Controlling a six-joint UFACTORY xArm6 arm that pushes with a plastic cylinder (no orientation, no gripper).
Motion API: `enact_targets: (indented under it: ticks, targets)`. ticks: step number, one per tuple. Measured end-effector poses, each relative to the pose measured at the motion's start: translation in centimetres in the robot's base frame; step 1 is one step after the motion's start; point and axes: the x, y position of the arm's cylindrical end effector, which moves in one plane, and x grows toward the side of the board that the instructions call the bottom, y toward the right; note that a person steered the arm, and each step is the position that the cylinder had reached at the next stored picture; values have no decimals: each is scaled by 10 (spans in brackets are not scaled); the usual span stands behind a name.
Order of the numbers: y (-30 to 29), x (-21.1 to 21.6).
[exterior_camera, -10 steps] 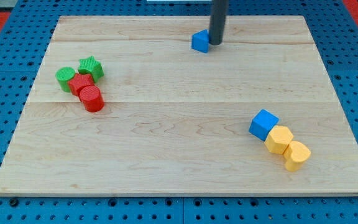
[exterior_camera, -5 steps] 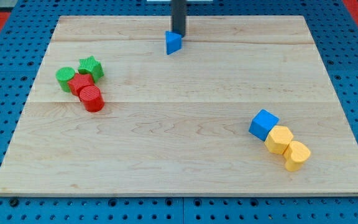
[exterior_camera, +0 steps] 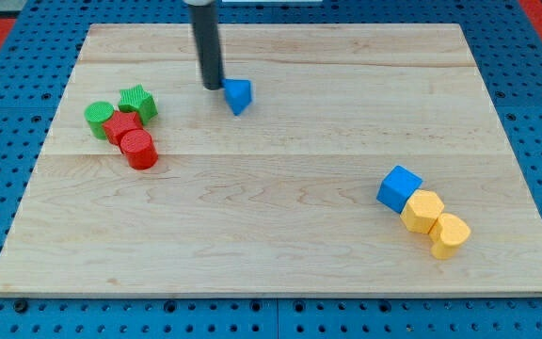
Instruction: Place the blue triangle towards the top left side of the blue cube
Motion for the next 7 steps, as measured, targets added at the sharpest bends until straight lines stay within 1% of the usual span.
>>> enact_targets:
  ticks: [1, 2, 3, 5, 6, 7]
  targets:
    - [67, 25]
    - [123, 29]
    - [124, 32]
    - [43, 39]
    - [28, 60]
    - [69, 84]
